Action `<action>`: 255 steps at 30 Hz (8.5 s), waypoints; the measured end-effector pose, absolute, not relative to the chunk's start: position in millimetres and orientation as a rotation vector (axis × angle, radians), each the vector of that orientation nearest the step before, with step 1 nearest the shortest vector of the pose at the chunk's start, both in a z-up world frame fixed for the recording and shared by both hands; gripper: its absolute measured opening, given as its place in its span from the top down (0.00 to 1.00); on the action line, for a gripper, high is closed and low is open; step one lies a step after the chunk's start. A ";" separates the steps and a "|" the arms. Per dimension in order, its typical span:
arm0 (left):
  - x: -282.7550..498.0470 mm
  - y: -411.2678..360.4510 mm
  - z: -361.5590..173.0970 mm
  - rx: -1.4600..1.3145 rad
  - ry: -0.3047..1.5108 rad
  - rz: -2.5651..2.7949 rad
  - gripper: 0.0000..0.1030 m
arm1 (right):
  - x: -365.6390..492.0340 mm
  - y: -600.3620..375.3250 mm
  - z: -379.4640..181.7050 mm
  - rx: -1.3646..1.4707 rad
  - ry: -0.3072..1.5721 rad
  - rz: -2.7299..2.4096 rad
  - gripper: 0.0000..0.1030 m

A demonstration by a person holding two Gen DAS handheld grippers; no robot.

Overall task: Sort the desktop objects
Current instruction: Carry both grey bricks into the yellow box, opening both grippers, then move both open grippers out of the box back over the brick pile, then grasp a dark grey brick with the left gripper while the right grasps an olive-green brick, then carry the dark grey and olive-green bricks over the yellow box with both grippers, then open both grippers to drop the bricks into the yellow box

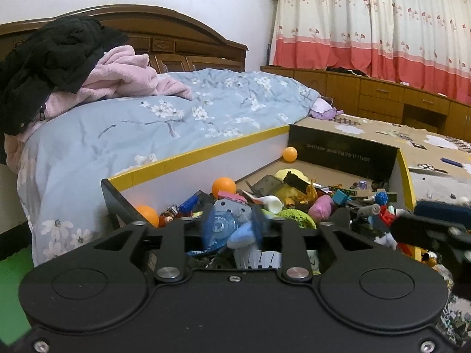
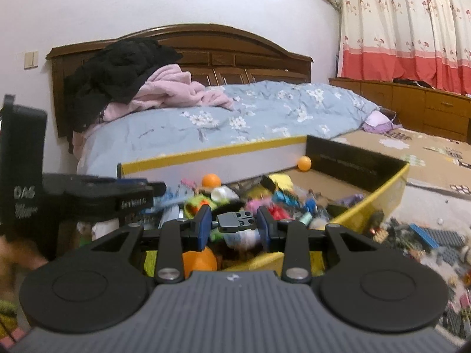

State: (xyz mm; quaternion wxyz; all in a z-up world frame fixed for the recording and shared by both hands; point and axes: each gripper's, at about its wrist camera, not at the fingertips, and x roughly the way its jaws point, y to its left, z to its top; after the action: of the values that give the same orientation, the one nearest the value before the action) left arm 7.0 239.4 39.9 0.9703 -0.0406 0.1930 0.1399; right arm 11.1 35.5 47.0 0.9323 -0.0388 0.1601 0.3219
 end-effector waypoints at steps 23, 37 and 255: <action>8.6 212.2 47.2 -0.044 0.422 0.253 0.36 | 11.6 11.1 51.7 0.015 0.323 0.642 0.24; -0.2 186.3 51.7 -0.056 0.450 0.211 0.24 | -2.3 -29.9 46.3 0.043 0.404 0.545 0.20; 77.4 205.8 58.0 -0.214 0.583 0.250 0.05 | 99.1 -123.6 77.6 -0.032 0.485 0.536 0.10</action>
State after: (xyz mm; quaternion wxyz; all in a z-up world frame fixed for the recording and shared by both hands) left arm 77.4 205.8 58.0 0.9446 -0.1049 0.2860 0.1224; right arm 99.1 -123.6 77.6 0.9353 -0.0157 0.2371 0.2623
